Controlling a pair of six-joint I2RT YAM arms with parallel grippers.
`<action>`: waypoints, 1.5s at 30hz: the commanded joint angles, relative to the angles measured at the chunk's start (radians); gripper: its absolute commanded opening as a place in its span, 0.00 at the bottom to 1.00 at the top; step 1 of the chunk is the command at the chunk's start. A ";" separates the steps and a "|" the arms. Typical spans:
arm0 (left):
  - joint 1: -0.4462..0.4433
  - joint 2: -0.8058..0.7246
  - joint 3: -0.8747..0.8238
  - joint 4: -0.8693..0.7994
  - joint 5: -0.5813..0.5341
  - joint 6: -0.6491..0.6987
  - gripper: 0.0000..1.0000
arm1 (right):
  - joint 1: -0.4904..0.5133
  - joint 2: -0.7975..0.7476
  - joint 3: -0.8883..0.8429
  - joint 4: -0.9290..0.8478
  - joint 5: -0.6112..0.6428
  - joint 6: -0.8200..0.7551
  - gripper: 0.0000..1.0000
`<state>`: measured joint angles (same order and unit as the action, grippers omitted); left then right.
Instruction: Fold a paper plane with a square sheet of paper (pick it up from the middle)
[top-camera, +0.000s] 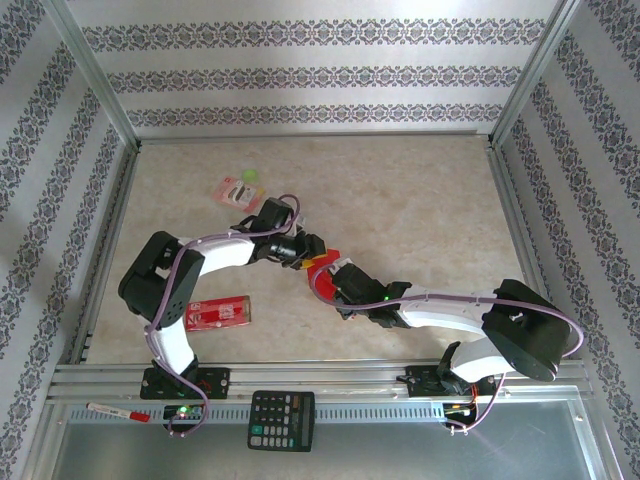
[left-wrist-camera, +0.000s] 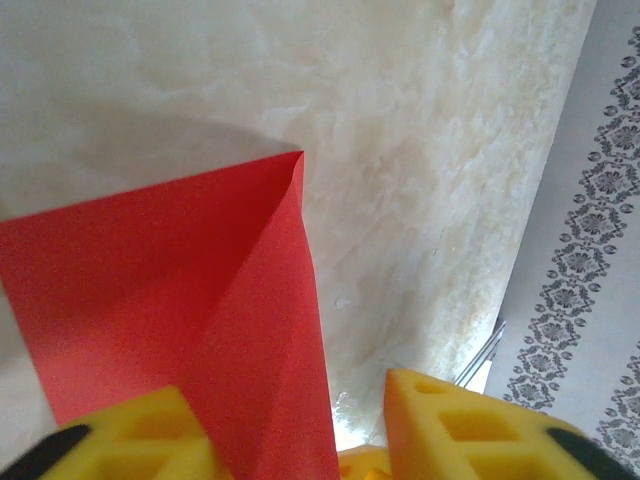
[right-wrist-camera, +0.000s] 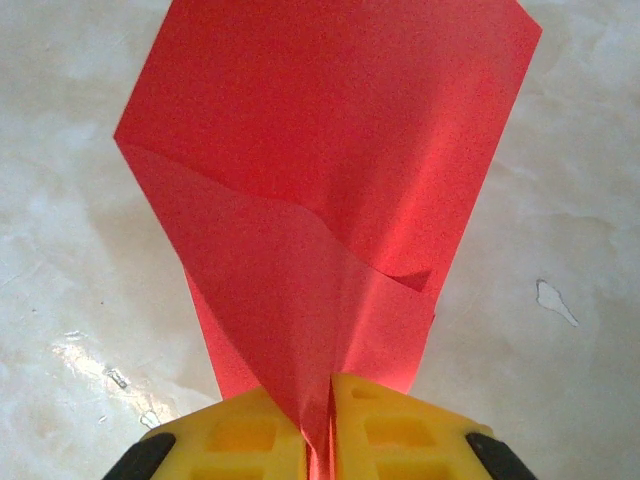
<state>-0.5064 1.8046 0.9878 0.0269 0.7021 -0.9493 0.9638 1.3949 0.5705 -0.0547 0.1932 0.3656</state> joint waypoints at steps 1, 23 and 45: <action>0.015 0.016 0.033 -0.056 0.003 0.048 0.32 | -0.009 -0.015 -0.011 -0.005 0.010 -0.017 0.13; 0.034 0.056 0.249 -0.491 -0.078 0.288 0.00 | 0.025 -0.019 0.028 -0.103 0.044 -0.061 0.10; 0.118 -0.153 0.161 -0.472 -0.167 0.288 0.45 | -0.038 -0.015 -0.082 0.122 -0.202 0.164 0.04</action>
<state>-0.3988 1.7462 1.2064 -0.5095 0.5629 -0.6247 0.9371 1.3872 0.5117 0.0132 0.0540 0.4595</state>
